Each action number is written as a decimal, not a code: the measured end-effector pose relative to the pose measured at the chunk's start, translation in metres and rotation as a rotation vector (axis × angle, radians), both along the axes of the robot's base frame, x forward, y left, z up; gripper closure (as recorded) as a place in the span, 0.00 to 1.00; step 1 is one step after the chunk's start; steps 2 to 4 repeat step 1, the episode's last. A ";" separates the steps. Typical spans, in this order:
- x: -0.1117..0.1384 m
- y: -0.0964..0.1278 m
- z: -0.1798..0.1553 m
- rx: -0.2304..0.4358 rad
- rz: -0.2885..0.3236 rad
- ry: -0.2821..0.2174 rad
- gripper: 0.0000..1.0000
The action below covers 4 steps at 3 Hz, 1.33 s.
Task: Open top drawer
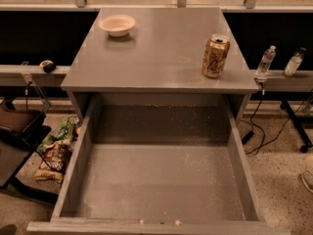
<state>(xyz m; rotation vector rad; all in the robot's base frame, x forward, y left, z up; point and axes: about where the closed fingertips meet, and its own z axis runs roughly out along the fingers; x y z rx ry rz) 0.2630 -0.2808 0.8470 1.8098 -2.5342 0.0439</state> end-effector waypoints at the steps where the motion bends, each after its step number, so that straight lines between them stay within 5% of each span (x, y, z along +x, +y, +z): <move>1: -0.006 -0.004 0.073 -0.023 0.046 -0.125 0.00; 4: -0.006 -0.004 0.073 -0.023 0.046 -0.125 0.00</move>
Offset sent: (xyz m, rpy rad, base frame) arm 0.0000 0.0000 0.0000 0.0000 0.0000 0.0000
